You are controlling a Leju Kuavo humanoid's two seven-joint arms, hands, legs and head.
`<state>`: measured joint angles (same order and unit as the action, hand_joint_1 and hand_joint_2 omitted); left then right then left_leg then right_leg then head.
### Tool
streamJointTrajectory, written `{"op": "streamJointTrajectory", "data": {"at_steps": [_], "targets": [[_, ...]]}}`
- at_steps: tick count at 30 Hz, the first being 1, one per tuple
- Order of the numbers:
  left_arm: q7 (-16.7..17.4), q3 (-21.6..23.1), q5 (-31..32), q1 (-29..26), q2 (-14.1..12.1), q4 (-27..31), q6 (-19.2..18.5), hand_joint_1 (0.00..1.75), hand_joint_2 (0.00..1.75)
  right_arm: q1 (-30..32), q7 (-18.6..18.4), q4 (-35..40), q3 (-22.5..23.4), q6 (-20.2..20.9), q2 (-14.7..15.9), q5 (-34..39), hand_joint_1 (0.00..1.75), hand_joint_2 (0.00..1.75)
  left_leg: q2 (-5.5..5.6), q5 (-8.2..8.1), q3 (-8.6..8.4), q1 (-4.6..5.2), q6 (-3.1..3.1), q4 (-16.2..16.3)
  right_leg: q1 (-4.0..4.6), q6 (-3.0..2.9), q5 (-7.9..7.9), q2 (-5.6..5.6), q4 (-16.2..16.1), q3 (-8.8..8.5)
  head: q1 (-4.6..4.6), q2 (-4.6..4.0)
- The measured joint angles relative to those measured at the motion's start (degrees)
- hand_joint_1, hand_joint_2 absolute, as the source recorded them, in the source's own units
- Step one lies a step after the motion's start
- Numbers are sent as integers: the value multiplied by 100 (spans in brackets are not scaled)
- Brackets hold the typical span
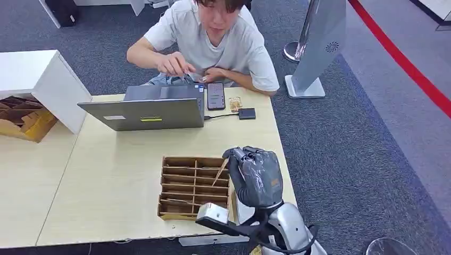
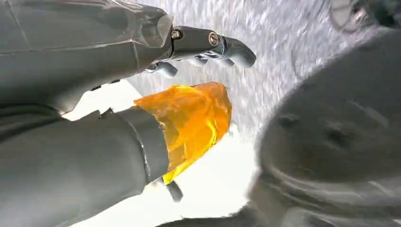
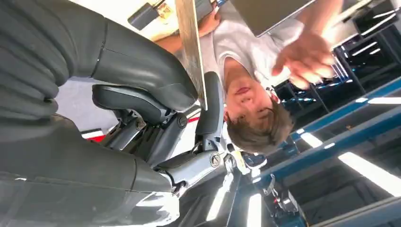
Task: Pass the card to the sensor for recognition and then transmit it.
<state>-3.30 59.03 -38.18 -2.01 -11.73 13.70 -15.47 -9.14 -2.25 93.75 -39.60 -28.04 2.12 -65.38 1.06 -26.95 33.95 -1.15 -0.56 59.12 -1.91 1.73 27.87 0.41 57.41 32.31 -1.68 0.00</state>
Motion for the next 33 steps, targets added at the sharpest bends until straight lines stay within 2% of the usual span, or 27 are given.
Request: {"op": "streamJointTrajectory", "data": {"at_steps": [3,9,17,18,19,20,21,22,23,24,25,28,33], "targets": [[103,-121,-151,-179,-300,269,-20,0,0,-233,-50,-286,0,15,-9,62,175,175,1,2,0,-5,-3,0,5,-4,-1,-2,0,0,0,0],[265,-183,-429,-357,-672,781,59,0,0,-533,-208,-746,-2,120,-55,180,175,175,0,2,2,-5,-3,-1,4,-5,-1,-2,2,-1,4,0],[297,-89,-820,-416,-982,1216,116,0,0,-970,-418,-1316,2,297,-175,317,175,175,2,5,1,-5,-7,0,5,-8,-4,-3,2,-2,0,0],[315,-58,-732,-409,-1019,1231,241,0,0,-1003,-440,-1369,11,315,-188,313,175,175,2,5,0,-5,-7,1,5,-8,-4,-3,1,0,7,0],[449,67,-410,-283,-817,1207,580,0,0,-1024,-514,-1408,35,367,-210,260,175,175,10,5,3,2,-7,1,0,-8,-4,-11,0,-1,0,0],[784,337,246,-76,-537,944,1308,0,0,-1027,-620,-1426,98,467,-253,169,175,175,32,10,7,20,-3,1,-17,-5,-5,-34,1,-1,-6,0],[1235,700,1098,125,-142,787,2196,0,0,-1027,-669,-1426,160,549,-273,96,175,175,48,17,8,36,6,-1,-32,0,-3,-49,2,-3,-35,0],[1545,1142,2231,254,213,709,3058,0,0,-1030,-693,-1415,209,633,-332,38,175,175,47,19,14,31,10,2,-31,2,-5,-48,3,-2,-48,0],[1638,1440,2993,377,372,623,3591,0,0,-1030,-715,-1410,263,662,-365,13,175,175,64,20,18,32,13,1,-29,5,-8,-46,3,-2,-13,0],[1670,1634,3415,563,643,584,3937,0,0,-1026,-724,-1397,315,684,-393,-9,175,175,73,26,27,29,11,3,-30,16,-14,-62,1,-11,-9,0],[1681,1857,3769,728,738,488,3878,0,0,-1032,-726,-1369,367,721,-424,-28,175,175,77,25,24,32,13,7,-32,18,-15,-68,0,-11,-2,0],[1631,2315,3552,894,1052,338,3678,0,0,-1021,-715,-1266,505,771,-498,-56,175,175,43,22,16,34,16,10,-33,20,-27,-28,-2,-1,9,0],[1600,2619,3492,991,1193,180,3648,0,0,-1015,-715,-1200,616,811,-536,-63,175,175,42,22,15,31,16,11,-30,18,-23,-30,-2,3,2,0]]}}
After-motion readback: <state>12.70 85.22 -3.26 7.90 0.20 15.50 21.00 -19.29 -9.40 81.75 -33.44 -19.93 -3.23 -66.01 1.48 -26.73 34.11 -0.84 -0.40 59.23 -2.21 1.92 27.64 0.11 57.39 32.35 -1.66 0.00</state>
